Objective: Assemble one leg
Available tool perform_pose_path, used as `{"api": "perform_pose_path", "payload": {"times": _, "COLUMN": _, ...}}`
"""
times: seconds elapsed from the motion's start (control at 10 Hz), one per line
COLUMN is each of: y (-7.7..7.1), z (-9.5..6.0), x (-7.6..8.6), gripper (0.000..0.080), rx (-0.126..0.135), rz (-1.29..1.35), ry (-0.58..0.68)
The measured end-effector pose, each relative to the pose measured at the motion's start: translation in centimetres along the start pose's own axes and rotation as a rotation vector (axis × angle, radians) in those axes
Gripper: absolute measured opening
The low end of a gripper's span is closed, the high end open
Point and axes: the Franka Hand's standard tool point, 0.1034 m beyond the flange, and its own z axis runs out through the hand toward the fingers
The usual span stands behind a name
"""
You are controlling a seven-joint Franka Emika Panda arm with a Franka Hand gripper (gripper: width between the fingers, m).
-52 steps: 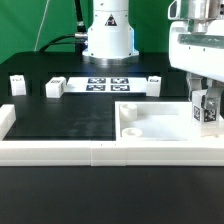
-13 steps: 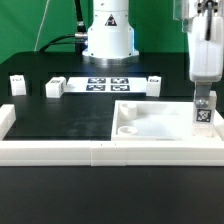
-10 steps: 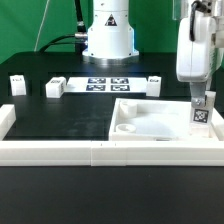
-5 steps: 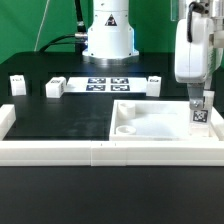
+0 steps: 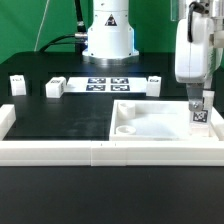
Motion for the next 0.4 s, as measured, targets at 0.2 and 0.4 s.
{"api": "perform_pose_path", "payload": {"times": 0.2, "y": 0.00, "z": 0.00, "x": 0.00, "gripper": 0.0649, "rx": 0.000, "rz": 0.000, "ry": 0.000}}
{"api": "perform_pose_path", "payload": {"times": 0.4, "y": 0.00, "z": 0.00, "x": 0.00, "gripper": 0.0649, "rx": 0.000, "rz": -0.002, "ry": 0.000}}
